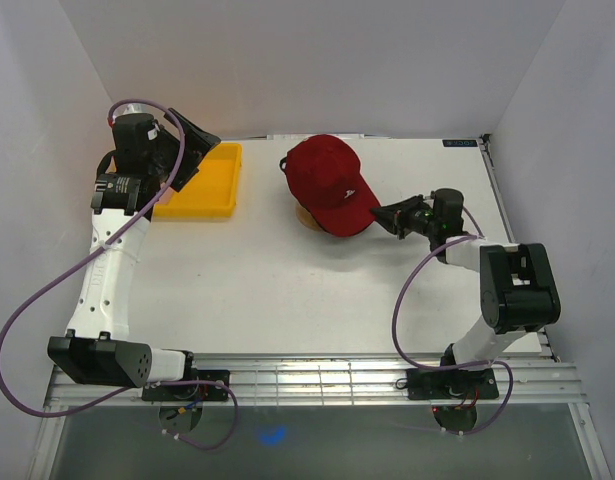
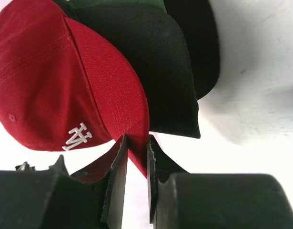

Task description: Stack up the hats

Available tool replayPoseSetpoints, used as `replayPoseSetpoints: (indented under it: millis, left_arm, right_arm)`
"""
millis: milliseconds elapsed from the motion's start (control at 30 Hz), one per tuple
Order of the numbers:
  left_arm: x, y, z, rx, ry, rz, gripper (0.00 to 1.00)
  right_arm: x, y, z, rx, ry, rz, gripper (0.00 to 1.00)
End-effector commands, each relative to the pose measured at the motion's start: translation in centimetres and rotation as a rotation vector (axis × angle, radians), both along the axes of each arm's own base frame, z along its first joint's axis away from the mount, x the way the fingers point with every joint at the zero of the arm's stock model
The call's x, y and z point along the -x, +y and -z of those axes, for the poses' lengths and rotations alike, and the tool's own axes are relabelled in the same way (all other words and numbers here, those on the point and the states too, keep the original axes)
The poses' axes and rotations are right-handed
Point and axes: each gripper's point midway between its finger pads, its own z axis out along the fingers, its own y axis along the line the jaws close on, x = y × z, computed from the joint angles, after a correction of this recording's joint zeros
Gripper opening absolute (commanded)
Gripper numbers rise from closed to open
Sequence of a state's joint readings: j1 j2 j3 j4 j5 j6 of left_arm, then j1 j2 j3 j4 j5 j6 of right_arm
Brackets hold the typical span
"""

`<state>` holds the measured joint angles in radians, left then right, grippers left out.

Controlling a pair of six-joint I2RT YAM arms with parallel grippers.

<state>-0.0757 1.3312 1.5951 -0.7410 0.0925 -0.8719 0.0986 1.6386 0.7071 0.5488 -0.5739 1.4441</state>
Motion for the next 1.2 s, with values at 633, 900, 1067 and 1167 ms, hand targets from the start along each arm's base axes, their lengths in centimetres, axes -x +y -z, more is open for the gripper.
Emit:
replayPoseSetpoints:
  millis: [633,900,1067,1167]
  left_arm:
    - [1.0,0.5,-1.3,-0.014,-0.039,-0.007,0.98]
    - [1.2,0.5,-1.4,-0.017,-0.043,-0.005,0.98]
    - [1.2,0.5,-1.3,-0.018,-0.042,-0.003,0.98]
    - [1.3,0.4,-1.3,-0.015,-0.043,-0.003,0.98]
  right_arm:
    - [1.9,-3.6,9.3,0.407,0.253,-0.023,0.08]
    - [1.9,-3.6,9.5,0.433,0.274,-0.051,0.11]
    - [2.0,-3.7,9.4,0.444,0.267,-0.057,0.33]
    - [2.1,-3.6,9.0,0.443,0.257,-0.061,0.44]
